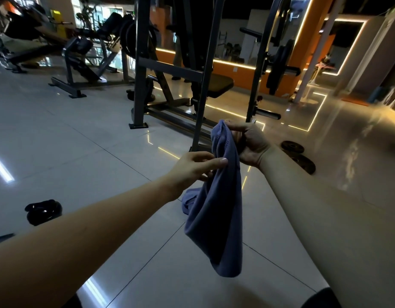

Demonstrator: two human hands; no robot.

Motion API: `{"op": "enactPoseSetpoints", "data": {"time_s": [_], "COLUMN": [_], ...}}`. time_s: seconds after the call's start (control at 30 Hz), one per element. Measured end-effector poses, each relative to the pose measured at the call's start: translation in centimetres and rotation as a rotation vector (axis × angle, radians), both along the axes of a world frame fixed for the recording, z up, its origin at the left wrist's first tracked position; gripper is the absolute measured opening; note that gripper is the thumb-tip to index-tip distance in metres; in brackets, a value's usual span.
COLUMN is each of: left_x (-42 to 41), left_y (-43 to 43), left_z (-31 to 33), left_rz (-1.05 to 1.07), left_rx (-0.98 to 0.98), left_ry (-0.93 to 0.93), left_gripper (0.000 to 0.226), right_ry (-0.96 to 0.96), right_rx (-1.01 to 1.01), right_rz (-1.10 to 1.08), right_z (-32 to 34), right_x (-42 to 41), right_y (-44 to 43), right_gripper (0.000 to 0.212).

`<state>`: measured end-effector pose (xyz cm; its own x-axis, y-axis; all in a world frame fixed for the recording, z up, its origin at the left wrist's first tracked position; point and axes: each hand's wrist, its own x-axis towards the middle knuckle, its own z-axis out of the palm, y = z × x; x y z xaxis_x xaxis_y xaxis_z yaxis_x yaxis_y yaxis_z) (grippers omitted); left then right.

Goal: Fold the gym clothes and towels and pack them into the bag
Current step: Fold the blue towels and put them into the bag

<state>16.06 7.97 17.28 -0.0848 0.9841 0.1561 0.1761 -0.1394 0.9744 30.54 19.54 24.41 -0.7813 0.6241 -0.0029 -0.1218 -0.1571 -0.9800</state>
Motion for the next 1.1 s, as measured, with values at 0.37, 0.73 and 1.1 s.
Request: {"op": "enactPoseSetpoints", "data": {"time_s": [0.37, 0.73, 1.1], "left_x": [-1.1, -3.8, -6.6], "left_y": [-0.2, -0.4, -2.0], "left_z": [0.3, 1.2, -0.3], "left_rz": [0.221, 0.139, 0.438], "left_rx": [0.099, -0.174, -0.011], "left_ry": [0.231, 0.086, 0.786], "left_gripper": [0.011, 0.019, 0.006], "right_ry": [-0.117, -0.176, -0.201], "right_rx": [0.076, 0.049, -0.026], "right_rz": [-0.044, -0.284, -0.549], "right_z": [-1.3, -2.2, -3.3], "right_x": [0.9, 0.4, -0.3], "right_y": [1.6, 2.8, 3.5], "right_gripper": [0.011, 0.008, 0.009]}}
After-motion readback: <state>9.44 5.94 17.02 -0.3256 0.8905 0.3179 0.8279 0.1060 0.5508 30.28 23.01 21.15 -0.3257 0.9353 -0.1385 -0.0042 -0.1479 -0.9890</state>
